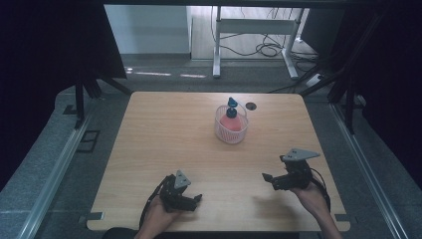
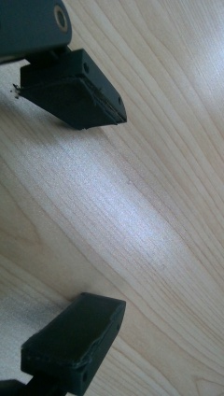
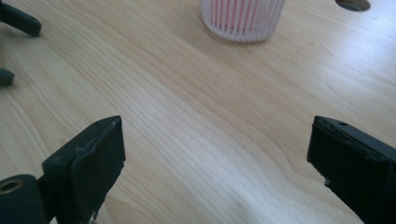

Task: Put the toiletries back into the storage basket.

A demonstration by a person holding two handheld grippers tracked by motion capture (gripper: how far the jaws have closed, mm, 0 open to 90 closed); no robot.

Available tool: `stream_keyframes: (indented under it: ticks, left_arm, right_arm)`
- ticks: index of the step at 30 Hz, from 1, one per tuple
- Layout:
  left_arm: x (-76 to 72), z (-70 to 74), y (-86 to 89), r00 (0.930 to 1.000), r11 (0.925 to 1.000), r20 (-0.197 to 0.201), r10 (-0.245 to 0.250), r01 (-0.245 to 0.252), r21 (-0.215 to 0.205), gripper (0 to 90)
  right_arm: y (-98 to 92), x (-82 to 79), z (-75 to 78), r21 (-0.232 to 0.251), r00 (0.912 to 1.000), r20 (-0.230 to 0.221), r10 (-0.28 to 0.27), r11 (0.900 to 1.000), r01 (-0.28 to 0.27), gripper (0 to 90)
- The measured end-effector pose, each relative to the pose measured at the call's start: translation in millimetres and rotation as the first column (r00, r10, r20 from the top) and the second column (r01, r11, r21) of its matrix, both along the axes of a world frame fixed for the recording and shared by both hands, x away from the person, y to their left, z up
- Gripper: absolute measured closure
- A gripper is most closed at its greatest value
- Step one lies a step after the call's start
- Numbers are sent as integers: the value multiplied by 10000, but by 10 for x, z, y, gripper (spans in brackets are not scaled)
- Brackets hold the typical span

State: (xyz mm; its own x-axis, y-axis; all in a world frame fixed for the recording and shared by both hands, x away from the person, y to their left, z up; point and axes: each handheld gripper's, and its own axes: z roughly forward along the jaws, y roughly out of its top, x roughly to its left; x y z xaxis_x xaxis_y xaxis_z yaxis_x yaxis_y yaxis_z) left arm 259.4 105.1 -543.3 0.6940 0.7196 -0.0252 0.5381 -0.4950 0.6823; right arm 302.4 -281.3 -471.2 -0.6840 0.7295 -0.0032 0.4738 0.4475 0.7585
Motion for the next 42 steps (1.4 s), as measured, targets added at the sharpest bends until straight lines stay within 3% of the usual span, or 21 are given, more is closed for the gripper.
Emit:
stream_keyframes:
  ticks: [14,42]
  left_arm:
    - [-4,-2,-6,10000,10000,-5,78,-78,-55,103]
    - [-4,-2,-7,10000,10000,5,80,-80,-44,103]
  right_arm:
    - [-172,-159,-181,-300,9988,-60,-478,9984,476,9]
    - [-472,-372,-454,-275,9926,-374,-1155,9930,1145,7]
